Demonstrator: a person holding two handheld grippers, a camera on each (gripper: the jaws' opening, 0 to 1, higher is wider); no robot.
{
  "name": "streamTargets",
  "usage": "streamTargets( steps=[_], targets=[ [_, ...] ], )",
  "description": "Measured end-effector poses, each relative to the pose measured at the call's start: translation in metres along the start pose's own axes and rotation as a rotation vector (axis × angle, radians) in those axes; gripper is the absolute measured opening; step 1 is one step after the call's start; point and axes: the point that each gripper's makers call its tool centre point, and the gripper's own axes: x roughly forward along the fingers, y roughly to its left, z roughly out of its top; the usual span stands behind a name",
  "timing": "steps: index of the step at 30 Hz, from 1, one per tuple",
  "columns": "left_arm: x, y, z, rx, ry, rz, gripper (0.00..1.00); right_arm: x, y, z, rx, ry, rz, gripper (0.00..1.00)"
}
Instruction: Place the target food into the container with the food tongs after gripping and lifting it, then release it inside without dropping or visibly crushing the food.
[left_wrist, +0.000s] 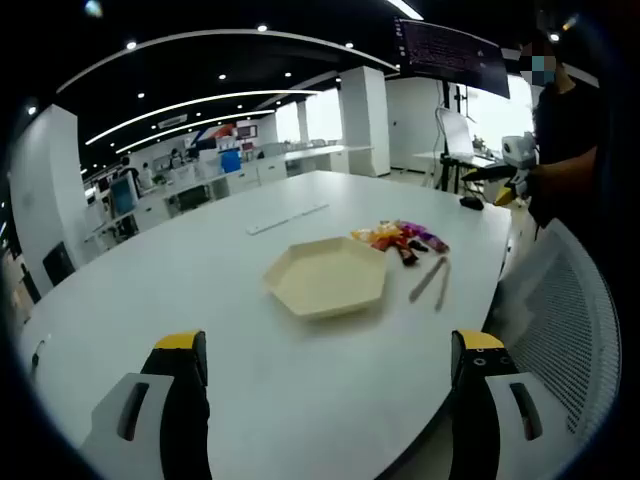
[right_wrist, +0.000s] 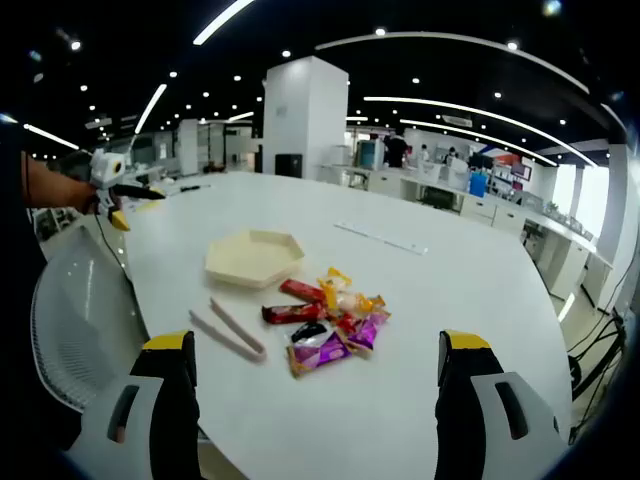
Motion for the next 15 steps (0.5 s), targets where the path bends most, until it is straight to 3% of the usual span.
streamTargets(
  steps=[15],
  targets=[
    [0.009,-0.012,0.004,0.027,0.011,-0.032,0.99,-0.002,0.001,-0.002,0.001,0.005,0.000,1.00]
  ],
)
